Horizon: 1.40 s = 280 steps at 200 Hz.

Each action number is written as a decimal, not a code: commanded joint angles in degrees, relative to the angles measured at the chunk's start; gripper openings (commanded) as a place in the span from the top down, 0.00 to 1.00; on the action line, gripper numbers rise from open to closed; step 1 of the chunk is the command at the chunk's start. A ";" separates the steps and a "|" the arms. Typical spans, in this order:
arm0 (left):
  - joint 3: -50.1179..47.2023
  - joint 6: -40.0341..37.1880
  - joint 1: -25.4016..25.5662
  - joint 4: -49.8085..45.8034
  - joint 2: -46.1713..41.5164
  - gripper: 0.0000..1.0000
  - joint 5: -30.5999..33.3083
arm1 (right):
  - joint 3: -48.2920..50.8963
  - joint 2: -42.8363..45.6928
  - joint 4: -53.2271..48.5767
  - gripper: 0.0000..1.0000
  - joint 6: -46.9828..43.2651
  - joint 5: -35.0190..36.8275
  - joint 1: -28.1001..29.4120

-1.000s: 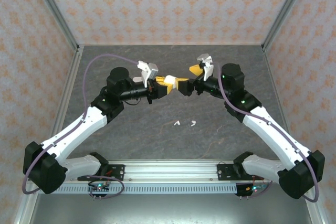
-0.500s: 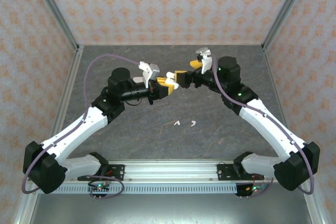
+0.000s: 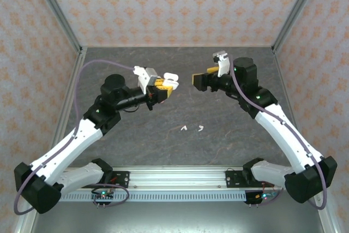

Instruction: Insert the wireless bluetooth earbuds into the charging case

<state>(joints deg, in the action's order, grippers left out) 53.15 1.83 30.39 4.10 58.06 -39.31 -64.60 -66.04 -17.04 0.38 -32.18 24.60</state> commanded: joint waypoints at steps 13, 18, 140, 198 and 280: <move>-1.15 -3.12 0.48 -1.25 -4.12 0.97 3.58 | 8.35 -5.60 -2.72 0.30 5.94 -3.01 0.74; -1.17 -3.25 0.47 -1.55 -4.41 0.97 3.70 | 9.97 -6.30 -1.43 0.31 6.94 -2.91 1.30; -1.04 -2.95 0.53 -2.45 -4.88 0.97 3.79 | 14.24 -28.25 5.22 0.53 11.52 4.44 13.92; -0.89 -3.10 0.54 -2.93 -4.28 0.97 3.87 | 13.39 -30.32 3.32 0.61 10.37 4.11 14.47; -0.76 -3.36 0.48 -3.45 -4.27 0.97 4.36 | 12.37 -31.35 -1.41 0.71 9.54 8.03 17.23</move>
<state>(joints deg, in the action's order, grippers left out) 52.38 -0.12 30.39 0.60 53.78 -36.03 -51.13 -96.44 -15.79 10.44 -27.07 41.76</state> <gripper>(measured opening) 0.202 0.305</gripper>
